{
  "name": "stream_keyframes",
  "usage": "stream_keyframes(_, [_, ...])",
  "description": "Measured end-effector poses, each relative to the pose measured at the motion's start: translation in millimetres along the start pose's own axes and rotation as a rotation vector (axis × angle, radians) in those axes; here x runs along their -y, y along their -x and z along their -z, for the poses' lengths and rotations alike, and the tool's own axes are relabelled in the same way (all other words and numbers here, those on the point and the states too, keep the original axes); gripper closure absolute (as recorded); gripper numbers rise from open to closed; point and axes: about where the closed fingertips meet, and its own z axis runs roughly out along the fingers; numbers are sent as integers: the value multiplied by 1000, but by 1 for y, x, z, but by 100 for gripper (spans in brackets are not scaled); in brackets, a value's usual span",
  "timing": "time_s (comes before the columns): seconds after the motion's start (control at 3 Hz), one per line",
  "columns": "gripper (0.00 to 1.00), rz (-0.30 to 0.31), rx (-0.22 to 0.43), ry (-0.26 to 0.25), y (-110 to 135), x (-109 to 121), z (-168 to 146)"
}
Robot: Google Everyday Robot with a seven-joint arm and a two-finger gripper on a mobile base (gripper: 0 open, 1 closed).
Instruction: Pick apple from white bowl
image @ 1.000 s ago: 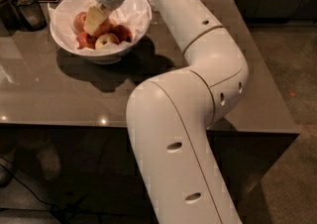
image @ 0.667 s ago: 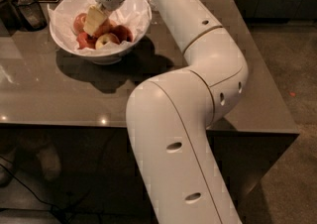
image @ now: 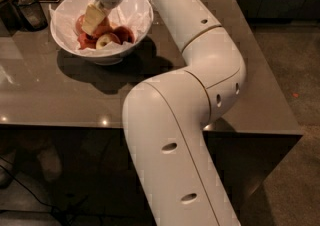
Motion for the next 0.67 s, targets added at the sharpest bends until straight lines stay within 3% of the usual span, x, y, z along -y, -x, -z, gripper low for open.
stream_keyframes(0.67, [100,37,39,28,30,-26,32])
